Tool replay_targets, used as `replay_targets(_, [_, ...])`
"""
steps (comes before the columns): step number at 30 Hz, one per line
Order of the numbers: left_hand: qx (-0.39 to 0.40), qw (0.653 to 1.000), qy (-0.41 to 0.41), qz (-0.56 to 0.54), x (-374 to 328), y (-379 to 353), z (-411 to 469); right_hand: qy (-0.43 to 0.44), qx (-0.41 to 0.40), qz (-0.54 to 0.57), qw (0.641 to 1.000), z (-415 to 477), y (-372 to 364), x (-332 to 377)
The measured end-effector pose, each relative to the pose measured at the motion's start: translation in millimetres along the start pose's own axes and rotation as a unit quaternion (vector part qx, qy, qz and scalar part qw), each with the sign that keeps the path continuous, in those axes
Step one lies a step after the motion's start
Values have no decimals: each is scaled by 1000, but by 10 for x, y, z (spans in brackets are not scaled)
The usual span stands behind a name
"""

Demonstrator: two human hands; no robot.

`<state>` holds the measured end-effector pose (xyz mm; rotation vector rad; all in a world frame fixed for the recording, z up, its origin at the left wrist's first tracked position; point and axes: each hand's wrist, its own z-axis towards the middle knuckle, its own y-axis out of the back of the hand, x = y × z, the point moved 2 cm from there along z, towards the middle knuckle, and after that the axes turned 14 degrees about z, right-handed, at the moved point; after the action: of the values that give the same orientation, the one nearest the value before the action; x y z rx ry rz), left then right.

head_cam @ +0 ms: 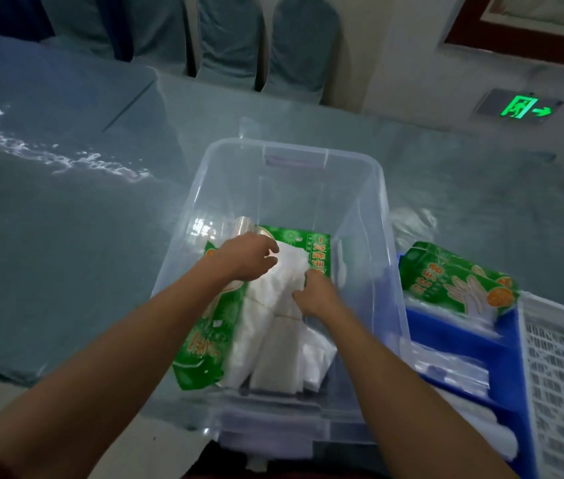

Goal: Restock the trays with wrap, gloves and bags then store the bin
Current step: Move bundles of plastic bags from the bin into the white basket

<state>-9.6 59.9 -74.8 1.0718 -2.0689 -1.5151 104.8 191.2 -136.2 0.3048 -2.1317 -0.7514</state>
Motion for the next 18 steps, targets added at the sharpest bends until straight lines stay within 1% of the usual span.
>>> replay_targets(2, [20,1000,-8,4,26,-57,30,-33,-14,46,998,29,16,-72])
replay_targets(4, [42,999,-25,13,17,-136,16,-59,-13,69,996,71,-29,-137])
replay_targets(7, [57,997,-47,26,5,-207,-11,-61,16,107,992,187,-168,-226])
replay_targets(9, [50,997,-44,28,42,-200,8,-55,25,136,989,215,-222,-240])
replay_targets(11, [48,998,-31,34,99,-191,46,-60,15,184,981,209,-228,-229])
replay_targets(14, [61,997,-24,41,126,-200,87,-95,0,246,965,179,-190,-172])
replay_targets(16, [75,996,-23,37,124,-209,100,-119,5,271,955,152,-172,-111])
replay_targets(18, [89,995,-16,41,138,-220,110,-126,8,277,953,200,-236,-118])
